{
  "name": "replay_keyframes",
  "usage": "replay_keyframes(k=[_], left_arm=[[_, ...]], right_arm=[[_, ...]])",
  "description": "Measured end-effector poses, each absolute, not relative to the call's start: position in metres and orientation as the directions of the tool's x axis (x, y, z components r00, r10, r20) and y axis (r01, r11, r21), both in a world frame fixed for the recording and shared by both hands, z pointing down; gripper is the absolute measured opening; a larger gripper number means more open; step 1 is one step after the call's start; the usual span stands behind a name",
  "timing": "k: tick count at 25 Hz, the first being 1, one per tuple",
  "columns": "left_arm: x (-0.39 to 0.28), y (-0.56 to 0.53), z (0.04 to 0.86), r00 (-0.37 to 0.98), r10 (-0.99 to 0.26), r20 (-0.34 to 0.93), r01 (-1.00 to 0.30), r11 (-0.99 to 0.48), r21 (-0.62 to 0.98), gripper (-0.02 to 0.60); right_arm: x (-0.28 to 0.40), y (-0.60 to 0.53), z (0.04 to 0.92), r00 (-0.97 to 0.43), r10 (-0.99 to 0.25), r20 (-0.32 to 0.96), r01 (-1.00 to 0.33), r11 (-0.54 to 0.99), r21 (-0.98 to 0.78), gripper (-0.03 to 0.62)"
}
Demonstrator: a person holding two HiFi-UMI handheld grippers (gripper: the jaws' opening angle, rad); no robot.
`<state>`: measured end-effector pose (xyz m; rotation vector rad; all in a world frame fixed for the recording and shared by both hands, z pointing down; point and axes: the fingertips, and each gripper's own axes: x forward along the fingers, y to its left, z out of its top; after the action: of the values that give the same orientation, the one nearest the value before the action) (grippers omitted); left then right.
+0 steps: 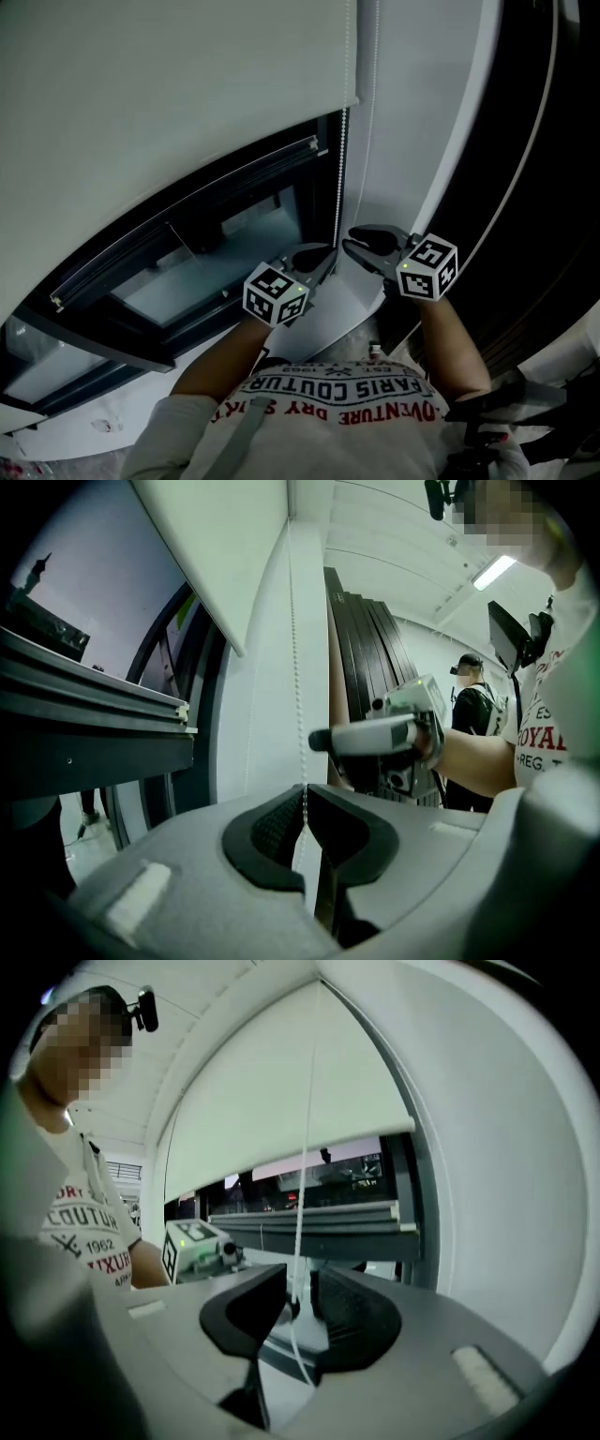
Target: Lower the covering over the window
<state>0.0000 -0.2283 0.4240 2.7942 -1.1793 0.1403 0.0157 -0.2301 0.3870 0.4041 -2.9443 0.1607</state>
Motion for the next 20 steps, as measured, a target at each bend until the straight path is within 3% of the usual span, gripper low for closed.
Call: replay_keyframes(k=[4, 9, 13, 20], left_arm=[[0.005, -0.226, 0.424, 0.704, -0.698, 0.131, -0.709, -0.703, 0.059, 0.018], [0.013, -0.223, 0.423, 0.716, -0.684, 0.141, -0.695, -0.716, 0.057, 0.018], [0.015, -0.223, 0.421, 0.721, -0.679, 0.139, -0.69, -0.721, 0.059, 0.018], [0.014, -0.223, 0.422, 0.724, -0.674, 0.146, -0.687, -0.725, 0.057, 0.018]], right_arm=[[0.01, -0.237, 0.331, -0.957, -0.284, 0.057, -0.288, 0.956, -0.063, 0.114], [0.003, -0.244, 0.302, -0.958, -0.288, 0.001, -0.288, 0.955, -0.076, 0.106], [-0.004, -0.244, 0.29, -0.958, -0.287, -0.004, -0.286, 0.956, -0.058, 0.017], [-0.001, -0.243, 0.291, -0.954, -0.296, -0.039, -0.293, 0.954, -0.067, 0.008]])
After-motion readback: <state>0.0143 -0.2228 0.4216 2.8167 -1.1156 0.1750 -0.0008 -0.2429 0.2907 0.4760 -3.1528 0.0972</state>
